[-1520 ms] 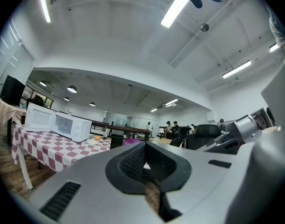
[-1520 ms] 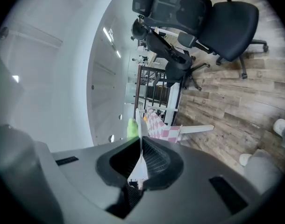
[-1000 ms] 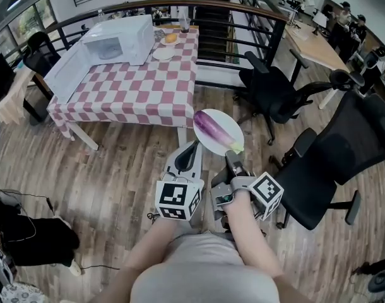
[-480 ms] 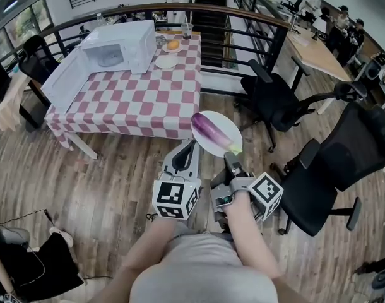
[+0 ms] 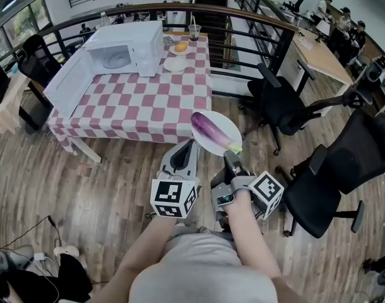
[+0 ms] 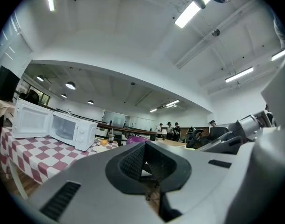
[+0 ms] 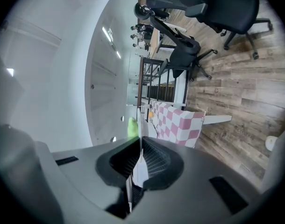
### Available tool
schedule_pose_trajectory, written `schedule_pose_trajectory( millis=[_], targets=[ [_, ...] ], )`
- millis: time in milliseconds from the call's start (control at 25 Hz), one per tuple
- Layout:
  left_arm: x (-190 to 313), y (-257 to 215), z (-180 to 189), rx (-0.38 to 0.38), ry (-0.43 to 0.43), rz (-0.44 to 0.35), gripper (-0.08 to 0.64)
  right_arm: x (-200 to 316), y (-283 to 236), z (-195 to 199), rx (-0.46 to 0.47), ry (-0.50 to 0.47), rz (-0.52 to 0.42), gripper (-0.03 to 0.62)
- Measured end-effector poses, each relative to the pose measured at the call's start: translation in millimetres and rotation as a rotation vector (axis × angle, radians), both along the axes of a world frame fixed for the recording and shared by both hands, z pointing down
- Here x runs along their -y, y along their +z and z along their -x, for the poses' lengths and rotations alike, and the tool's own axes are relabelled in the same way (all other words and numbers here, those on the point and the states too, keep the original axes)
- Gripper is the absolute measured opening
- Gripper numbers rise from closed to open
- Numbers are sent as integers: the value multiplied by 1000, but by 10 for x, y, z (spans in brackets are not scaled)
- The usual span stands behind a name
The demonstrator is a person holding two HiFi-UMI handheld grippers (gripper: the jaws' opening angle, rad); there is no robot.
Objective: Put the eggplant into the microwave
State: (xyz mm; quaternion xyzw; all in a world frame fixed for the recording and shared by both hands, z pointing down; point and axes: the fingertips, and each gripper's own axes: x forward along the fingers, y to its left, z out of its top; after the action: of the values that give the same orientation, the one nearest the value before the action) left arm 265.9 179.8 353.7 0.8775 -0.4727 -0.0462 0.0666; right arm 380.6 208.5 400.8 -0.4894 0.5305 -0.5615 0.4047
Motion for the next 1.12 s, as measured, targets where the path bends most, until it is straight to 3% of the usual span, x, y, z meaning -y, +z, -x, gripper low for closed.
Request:
schedule_pose_trajectory(
  millis=[320,1120],
  targets=[
    [170,22,495,19,-6,1,5,282,10,509,-3,-16,-2,35],
    [595,-16,1568,8,-209,-2,5,793,30,1396,-15,-178,11,35]
  ],
)
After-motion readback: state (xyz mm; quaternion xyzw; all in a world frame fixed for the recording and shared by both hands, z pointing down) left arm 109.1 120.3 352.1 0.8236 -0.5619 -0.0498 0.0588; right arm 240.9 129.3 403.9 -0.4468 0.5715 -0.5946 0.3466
